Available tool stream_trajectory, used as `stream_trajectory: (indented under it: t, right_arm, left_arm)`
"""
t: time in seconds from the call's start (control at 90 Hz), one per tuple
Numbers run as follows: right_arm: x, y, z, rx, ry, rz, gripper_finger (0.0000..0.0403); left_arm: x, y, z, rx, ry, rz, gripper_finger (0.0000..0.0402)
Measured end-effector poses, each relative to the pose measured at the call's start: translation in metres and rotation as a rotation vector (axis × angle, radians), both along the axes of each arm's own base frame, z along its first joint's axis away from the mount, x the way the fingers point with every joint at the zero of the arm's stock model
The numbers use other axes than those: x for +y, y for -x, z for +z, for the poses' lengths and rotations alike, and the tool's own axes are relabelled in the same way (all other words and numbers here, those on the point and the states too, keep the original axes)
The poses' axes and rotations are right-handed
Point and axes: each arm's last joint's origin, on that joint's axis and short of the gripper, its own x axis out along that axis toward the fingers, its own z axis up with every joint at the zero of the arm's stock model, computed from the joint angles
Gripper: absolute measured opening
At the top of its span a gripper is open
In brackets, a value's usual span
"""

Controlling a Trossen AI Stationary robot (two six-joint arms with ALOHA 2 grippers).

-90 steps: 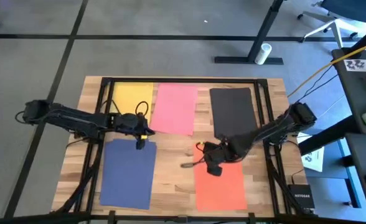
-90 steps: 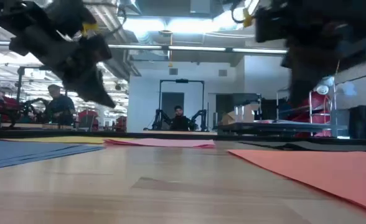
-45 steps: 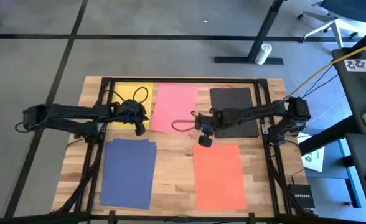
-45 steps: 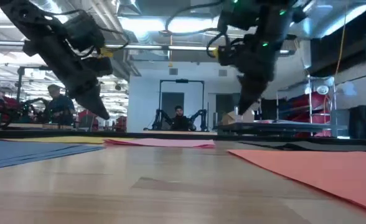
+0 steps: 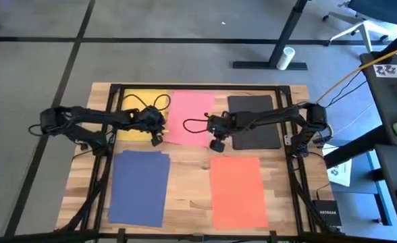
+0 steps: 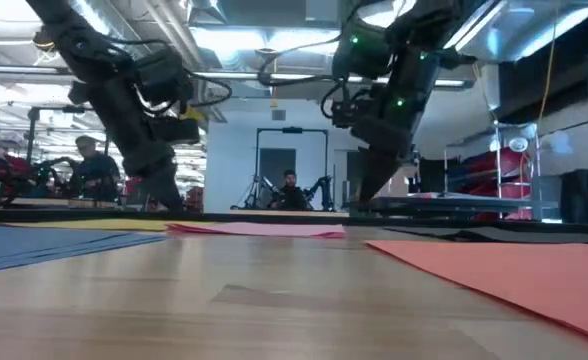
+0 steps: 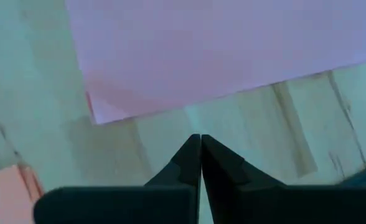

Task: Organize paper
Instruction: Adjust the stacked pink papers

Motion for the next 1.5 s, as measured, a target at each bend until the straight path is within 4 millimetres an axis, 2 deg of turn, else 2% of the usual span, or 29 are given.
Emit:
stream_trajectory:
  t: [0.256,0.622,0.967,1.5]
  right_arm:
    - [-0.007,-0.002,-0.004,-0.003,-0.008,-0.011,0.0000]
    - [-0.015,0.000,-0.005,-0.001,-0.029,-0.028,0.0000]
    - [-0.015,0.013,-0.021,0.052,-0.060,-0.044,0.0000]
    - [-0.015,0.013,-0.021,0.050,-0.061,-0.048,0.0000]
  left_arm:
    - [0.007,-0.007,-0.013,0.055,0.027,0.017,0.0000]
    - [-0.001,-0.010,-0.014,0.043,0.053,0.017,0.0000]
    - [-0.005,-0.015,-0.013,-0.007,0.074,0.031,0.0000]
    - [-0.004,-0.023,-0.006,-0.075,0.076,0.004,0.0000]
